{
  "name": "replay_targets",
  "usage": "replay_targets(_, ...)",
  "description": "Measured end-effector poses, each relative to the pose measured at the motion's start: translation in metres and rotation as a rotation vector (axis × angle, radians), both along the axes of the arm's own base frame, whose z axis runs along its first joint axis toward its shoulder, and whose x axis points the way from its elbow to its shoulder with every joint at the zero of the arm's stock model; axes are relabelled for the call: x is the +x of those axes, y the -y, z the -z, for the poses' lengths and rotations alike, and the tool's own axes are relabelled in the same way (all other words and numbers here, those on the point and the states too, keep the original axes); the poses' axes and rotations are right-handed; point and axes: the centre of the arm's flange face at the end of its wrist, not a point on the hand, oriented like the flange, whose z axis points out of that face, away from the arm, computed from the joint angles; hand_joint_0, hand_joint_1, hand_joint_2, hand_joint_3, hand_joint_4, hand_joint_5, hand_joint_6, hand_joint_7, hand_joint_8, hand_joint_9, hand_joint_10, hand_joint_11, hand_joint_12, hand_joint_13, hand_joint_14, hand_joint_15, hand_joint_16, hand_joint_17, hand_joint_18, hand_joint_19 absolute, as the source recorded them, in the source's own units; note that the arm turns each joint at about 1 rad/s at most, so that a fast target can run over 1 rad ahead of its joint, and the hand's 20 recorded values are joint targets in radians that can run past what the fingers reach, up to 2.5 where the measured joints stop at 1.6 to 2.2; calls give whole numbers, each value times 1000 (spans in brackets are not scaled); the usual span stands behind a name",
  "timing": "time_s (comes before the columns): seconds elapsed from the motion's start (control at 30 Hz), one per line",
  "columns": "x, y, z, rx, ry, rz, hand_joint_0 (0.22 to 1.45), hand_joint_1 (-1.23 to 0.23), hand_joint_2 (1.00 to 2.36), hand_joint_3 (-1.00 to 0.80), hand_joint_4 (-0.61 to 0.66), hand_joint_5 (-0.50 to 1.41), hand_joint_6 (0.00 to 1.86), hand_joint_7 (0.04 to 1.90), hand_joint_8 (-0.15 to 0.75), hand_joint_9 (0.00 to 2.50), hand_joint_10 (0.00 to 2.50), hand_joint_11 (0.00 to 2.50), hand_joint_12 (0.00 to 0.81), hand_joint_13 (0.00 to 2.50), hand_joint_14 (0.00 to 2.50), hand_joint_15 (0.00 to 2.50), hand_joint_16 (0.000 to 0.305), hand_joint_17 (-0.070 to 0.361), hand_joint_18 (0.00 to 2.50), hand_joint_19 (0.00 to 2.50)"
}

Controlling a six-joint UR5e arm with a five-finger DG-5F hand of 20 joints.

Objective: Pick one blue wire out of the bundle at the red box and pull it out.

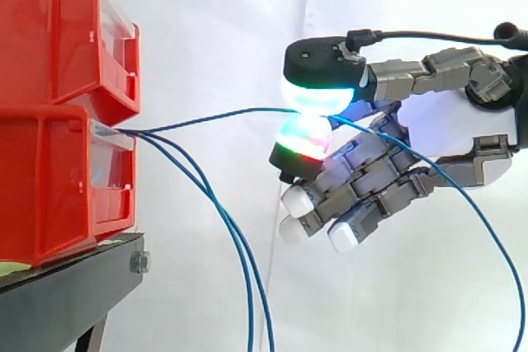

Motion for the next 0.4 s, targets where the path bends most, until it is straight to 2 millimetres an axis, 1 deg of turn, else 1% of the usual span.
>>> replay_targets(0.4, 0, 0, 0, 0, 0, 0, 605, -734, 1024, -37, 160, -147, 886, 1202, 381, 922, 19, 618, 455, 623, 11, 296, 61, 136, 674, 447)
